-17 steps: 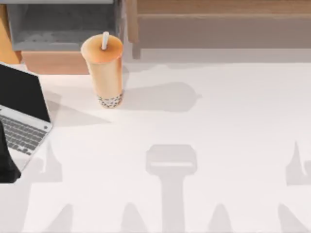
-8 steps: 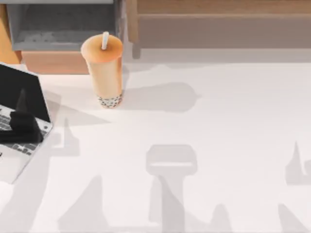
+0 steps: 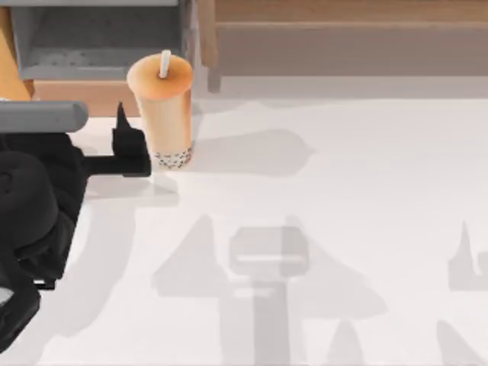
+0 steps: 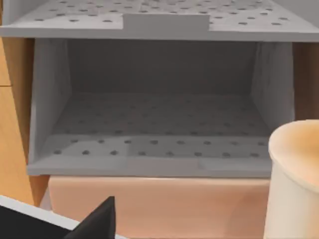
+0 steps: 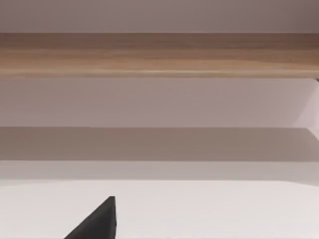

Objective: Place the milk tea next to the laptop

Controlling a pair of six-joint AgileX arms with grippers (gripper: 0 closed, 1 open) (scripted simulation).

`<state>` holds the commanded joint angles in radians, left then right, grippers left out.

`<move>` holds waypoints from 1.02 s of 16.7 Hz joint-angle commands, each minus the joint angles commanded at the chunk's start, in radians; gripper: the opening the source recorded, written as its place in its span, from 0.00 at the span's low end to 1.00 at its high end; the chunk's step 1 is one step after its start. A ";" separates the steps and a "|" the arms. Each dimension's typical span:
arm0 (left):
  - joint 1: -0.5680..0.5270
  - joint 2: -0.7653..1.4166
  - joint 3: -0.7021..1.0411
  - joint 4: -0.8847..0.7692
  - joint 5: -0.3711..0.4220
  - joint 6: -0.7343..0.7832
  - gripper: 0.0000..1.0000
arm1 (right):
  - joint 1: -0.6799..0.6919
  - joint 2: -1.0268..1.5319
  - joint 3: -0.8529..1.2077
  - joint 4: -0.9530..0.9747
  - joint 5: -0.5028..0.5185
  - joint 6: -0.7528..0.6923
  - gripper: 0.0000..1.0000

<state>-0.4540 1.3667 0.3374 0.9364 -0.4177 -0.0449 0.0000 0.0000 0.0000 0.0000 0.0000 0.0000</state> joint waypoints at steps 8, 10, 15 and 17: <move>-0.165 0.486 0.132 0.348 -0.151 -0.017 1.00 | 0.000 0.000 0.000 0.000 0.000 0.000 1.00; -0.184 0.547 0.145 0.388 -0.170 -0.018 1.00 | 0.000 0.000 0.000 0.000 0.000 0.000 1.00; -0.193 0.576 0.150 0.406 -0.179 -0.018 1.00 | 0.000 0.000 0.000 0.000 0.000 0.000 1.00; -0.188 0.574 0.146 0.403 -0.177 -0.018 1.00 | 0.000 0.000 0.000 0.000 0.000 0.000 1.00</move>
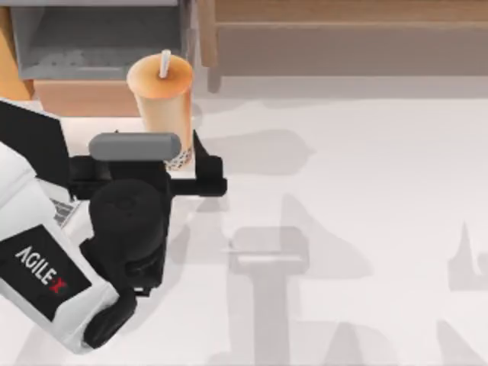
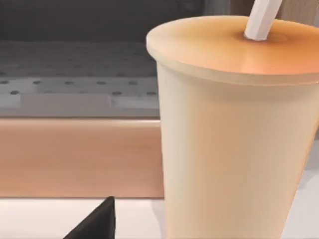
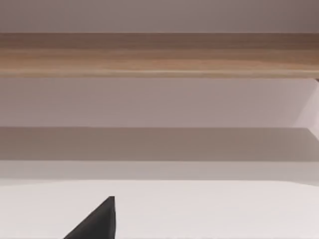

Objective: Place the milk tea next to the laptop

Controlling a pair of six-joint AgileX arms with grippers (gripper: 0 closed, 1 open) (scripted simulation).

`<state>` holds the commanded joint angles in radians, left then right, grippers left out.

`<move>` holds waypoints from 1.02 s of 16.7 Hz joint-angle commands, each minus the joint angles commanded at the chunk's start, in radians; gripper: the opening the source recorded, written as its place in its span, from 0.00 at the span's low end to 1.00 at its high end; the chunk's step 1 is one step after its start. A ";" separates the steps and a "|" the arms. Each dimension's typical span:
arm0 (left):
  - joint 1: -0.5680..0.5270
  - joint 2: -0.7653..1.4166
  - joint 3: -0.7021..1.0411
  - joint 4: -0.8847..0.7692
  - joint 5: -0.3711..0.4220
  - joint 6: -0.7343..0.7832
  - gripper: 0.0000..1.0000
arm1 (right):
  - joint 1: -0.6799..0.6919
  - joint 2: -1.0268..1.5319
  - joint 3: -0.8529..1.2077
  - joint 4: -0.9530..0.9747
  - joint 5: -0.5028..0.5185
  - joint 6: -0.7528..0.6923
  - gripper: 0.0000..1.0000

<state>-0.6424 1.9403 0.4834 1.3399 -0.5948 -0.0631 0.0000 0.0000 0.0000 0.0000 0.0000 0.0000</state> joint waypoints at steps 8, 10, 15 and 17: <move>0.090 0.131 0.215 -0.075 0.095 0.011 1.00 | 0.000 0.000 0.000 0.000 0.000 0.000 1.00; 0.117 0.165 0.275 -0.098 0.122 0.015 1.00 | 0.000 0.000 0.000 0.000 0.000 0.000 1.00; 0.127 0.176 0.294 -0.108 0.132 0.016 1.00 | 0.000 0.000 0.000 0.000 0.000 0.000 1.00; 0.127 0.176 0.294 -0.108 0.132 0.016 0.85 | 0.000 0.000 0.000 0.000 0.000 0.000 1.00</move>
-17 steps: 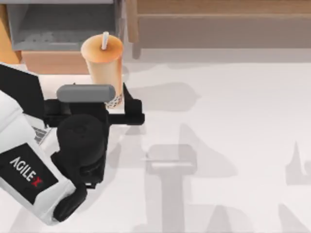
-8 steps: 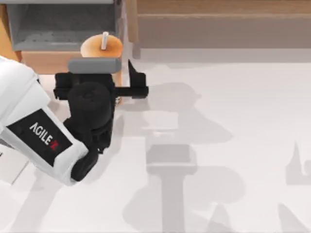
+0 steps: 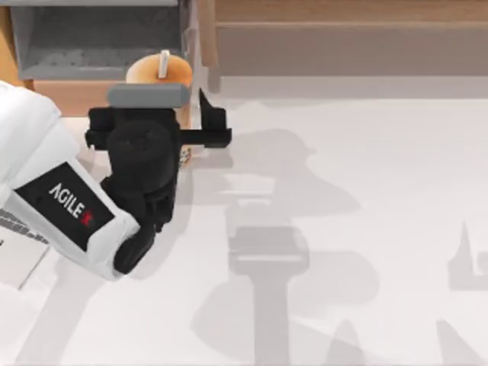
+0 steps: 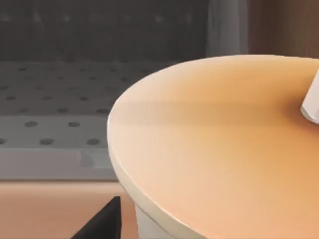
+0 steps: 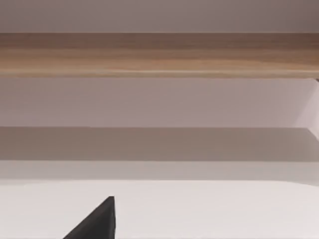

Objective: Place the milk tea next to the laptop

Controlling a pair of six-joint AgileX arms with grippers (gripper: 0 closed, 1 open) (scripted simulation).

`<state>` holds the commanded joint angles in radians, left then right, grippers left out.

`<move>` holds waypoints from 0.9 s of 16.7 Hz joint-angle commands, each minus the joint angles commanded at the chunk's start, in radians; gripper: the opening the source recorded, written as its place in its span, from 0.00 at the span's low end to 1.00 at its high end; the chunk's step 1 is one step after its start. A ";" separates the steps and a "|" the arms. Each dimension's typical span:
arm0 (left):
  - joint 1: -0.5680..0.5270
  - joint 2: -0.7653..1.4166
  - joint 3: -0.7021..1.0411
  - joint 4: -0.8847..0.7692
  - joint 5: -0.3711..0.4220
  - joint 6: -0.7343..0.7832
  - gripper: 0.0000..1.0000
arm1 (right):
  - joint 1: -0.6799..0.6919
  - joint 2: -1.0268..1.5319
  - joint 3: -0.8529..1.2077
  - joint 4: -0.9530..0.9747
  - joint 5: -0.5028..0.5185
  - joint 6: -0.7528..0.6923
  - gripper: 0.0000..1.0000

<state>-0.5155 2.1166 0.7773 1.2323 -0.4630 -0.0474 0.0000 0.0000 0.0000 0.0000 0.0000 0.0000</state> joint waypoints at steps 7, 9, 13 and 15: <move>0.000 0.000 0.000 0.000 0.000 0.000 0.32 | 0.000 0.000 0.000 0.000 0.000 0.000 1.00; 0.000 0.000 0.000 0.000 0.000 0.000 0.17 | 0.000 0.000 0.000 0.000 0.000 0.000 1.00; 0.000 0.000 0.000 0.000 0.000 0.000 0.00 | 0.000 0.000 0.000 0.000 0.000 0.000 1.00; 0.000 0.000 0.000 0.000 0.000 0.000 0.00 | 0.000 0.000 0.000 0.000 0.000 0.000 1.00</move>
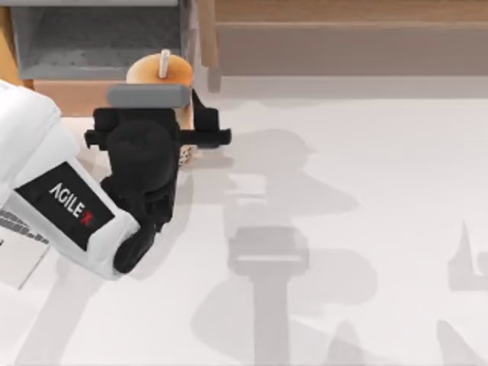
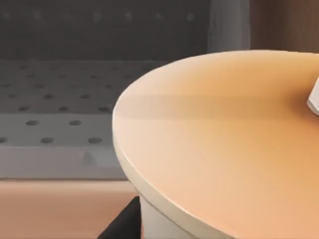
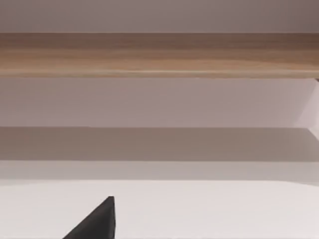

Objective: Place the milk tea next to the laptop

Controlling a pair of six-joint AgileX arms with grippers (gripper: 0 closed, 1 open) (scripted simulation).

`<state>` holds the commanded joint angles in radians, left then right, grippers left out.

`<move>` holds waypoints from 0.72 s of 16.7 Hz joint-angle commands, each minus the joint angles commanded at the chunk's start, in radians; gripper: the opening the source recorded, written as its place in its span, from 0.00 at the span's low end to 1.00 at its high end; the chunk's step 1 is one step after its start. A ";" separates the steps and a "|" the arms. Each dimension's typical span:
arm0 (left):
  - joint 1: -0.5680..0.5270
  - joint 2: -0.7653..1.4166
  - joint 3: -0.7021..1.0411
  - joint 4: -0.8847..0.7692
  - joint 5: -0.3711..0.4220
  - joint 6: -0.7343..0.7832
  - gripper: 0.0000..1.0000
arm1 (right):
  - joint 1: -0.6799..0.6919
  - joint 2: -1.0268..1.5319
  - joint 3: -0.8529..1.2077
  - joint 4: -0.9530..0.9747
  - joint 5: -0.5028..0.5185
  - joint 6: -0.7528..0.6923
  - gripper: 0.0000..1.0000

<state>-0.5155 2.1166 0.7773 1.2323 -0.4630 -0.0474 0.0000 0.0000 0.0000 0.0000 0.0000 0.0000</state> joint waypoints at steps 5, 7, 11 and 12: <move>-0.002 0.000 -0.001 0.000 0.000 0.002 0.00 | 0.000 0.000 0.000 0.000 0.000 0.000 1.00; -0.002 -0.011 -0.001 -0.011 -0.001 0.002 0.00 | 0.000 0.000 0.000 0.000 0.000 0.000 1.00; -0.002 -0.040 0.000 -0.040 -0.001 0.002 0.00 | 0.000 0.000 0.000 0.000 0.000 0.000 1.00; -0.002 -0.040 0.000 -0.040 -0.001 0.002 0.00 | 0.000 0.000 0.000 0.000 0.000 0.000 1.00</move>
<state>-0.5174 2.0770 0.7772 1.1923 -0.4640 -0.0455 0.0000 0.0000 0.0000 0.0000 0.0000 0.0000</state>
